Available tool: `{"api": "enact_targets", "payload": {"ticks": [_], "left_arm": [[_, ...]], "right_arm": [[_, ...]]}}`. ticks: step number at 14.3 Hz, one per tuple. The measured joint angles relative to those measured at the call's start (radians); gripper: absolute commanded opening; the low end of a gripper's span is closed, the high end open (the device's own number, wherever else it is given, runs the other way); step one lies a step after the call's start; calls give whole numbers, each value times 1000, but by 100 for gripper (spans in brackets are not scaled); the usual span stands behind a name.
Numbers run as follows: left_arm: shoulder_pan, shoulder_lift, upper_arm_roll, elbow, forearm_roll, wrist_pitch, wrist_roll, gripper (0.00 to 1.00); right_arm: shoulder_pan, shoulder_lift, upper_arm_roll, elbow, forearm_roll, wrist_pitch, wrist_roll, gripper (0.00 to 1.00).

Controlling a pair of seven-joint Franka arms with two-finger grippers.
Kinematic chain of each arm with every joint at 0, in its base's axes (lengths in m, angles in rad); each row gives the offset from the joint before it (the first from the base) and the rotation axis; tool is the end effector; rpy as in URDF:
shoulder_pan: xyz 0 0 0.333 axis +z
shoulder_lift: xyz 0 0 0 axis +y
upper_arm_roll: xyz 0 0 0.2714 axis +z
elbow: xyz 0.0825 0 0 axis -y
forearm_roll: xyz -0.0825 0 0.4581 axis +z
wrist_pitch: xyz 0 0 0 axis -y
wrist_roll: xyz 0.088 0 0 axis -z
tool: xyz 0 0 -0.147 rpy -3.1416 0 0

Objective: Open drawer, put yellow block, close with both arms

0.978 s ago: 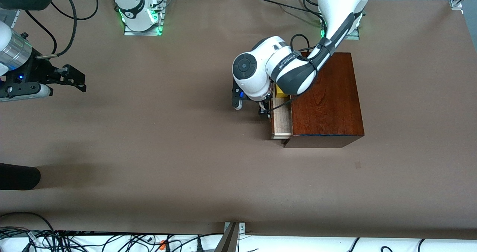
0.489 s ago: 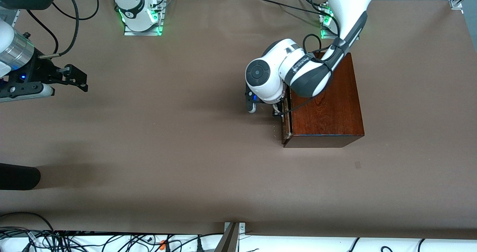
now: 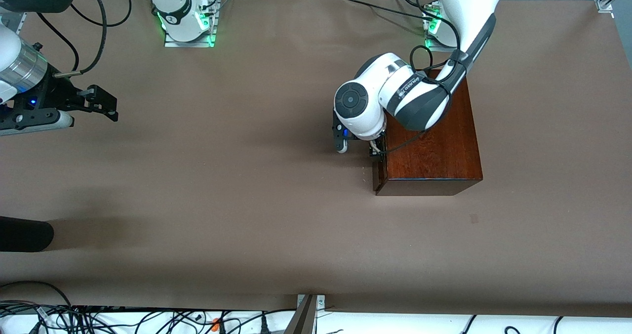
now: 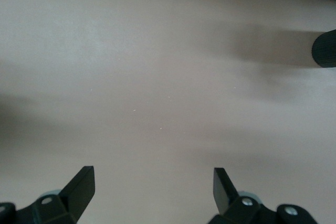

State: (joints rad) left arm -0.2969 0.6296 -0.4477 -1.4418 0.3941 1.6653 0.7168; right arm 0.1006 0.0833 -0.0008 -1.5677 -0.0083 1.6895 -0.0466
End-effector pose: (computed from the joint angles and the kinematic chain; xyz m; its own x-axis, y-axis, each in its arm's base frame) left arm 0.5666 -0.4146 0.2196 0.0089 -0.9481 -0.3177 -0.9876 -0.0582 0.1461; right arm 0.6584 0.0648 0.4986 0.9884 0.1468 0.0381 0.1465 -0.9892 0.0101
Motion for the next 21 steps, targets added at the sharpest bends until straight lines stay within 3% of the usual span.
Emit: {"api": "enact_targets", "payload": {"ticks": [3, 8, 13, 16, 21], "left_arm": [[-48, -12, -8, 18, 0, 3, -183, 100], [-151, -61, -17, 109, -68, -8, -700, 100], [-128, -188, 4, 243, -94, -224, -901, 100], [-55, -231, 25, 332, -95, -373, -918, 100], [155, -294, 44, 349, -170, -415, -958, 100]], "right_arm": [[0, 0, 0, 0, 0, 0, 0, 100], [0, 0, 0, 0, 0, 0, 0, 100], [0, 0, 0, 0, 0, 0, 0, 100], [0, 0, -1, 0, 0, 0, 0, 100], [0, 0, -1, 0, 0, 0, 0, 100]]}}
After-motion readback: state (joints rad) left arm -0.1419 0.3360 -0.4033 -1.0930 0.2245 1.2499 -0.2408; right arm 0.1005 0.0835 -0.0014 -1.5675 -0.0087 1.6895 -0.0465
